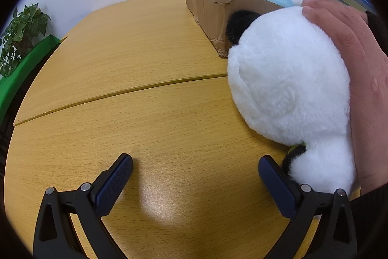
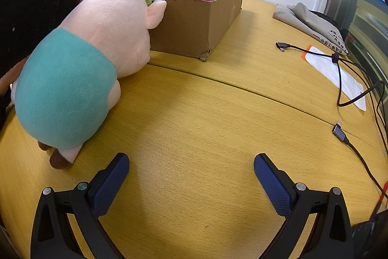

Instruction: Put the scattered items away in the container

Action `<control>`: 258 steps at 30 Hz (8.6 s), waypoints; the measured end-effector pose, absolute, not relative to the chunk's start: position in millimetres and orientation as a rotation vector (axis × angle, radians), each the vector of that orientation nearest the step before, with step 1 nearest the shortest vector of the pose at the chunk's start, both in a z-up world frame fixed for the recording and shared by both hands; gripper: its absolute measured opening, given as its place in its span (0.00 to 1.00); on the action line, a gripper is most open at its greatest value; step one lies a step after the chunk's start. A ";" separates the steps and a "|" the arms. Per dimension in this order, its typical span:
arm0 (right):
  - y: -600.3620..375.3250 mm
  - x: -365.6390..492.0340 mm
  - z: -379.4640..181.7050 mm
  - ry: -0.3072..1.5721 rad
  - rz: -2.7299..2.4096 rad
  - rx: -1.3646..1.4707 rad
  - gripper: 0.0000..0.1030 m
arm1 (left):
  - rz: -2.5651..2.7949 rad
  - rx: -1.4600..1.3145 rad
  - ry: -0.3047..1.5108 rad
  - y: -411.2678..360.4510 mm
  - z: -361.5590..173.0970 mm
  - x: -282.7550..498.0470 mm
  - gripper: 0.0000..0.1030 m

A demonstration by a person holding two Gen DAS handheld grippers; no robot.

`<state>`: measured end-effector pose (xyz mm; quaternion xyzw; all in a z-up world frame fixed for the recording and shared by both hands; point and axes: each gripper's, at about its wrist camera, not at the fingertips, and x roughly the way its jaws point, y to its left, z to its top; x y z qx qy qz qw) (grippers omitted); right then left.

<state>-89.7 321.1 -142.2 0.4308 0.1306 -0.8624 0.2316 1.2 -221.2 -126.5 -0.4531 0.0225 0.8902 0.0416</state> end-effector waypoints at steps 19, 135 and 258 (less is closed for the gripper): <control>321.2 -89.7 -142.5 0.359 -2.370 1.184 1.00 | 2.724 -1.386 0.070 -222.0 -126.8 0.5 1.00; 321.7 -89.7 -143.3 0.361 -2.369 1.184 1.00 | 2.864 -1.457 -0.056 -222.6 -118.9 11.3 1.00; 202.5 38.8 58.5 0.097 -2.534 0.629 0.67 | 2.464 -0.886 -0.213 -79.2 69.1 34.0 0.48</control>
